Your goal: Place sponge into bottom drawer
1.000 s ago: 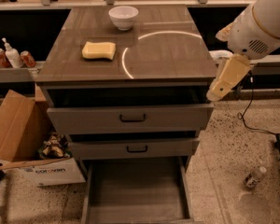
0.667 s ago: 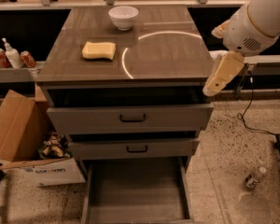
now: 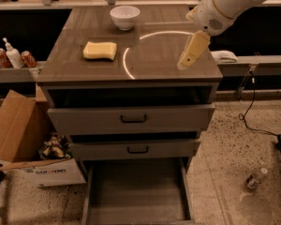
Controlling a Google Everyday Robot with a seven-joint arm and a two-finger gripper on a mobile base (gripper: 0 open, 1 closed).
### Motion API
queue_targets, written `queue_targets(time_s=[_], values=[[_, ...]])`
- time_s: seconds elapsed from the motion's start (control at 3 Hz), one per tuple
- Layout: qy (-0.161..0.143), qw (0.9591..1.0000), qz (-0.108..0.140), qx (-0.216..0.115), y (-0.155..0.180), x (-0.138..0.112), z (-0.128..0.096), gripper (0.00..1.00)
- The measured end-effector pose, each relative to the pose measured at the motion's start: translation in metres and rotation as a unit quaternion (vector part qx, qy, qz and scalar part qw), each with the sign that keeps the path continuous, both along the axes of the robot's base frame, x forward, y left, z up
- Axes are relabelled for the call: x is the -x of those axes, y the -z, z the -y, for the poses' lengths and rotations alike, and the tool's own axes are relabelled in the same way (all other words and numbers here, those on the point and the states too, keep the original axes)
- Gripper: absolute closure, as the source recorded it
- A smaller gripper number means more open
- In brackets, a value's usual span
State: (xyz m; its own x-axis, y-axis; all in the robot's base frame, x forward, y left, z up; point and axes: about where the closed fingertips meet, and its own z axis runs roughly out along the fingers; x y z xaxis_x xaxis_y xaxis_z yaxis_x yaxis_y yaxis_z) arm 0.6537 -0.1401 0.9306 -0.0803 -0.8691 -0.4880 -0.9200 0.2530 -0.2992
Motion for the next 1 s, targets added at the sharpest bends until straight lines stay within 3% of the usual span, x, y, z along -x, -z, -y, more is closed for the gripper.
queue_targets(time_s=[0.33, 0.67, 1.0], values=[[-0.006, 0.9996, 0.006, -0.028, 0.01, -0.046, -0.022, 0.0], [-0.006, 0.9996, 0.006, -0.028, 0.01, -0.046, -0.022, 0.0], [-0.019, 0.9993, 0.008, -0.032, 0.021, -0.061, -0.045, 0.0]])
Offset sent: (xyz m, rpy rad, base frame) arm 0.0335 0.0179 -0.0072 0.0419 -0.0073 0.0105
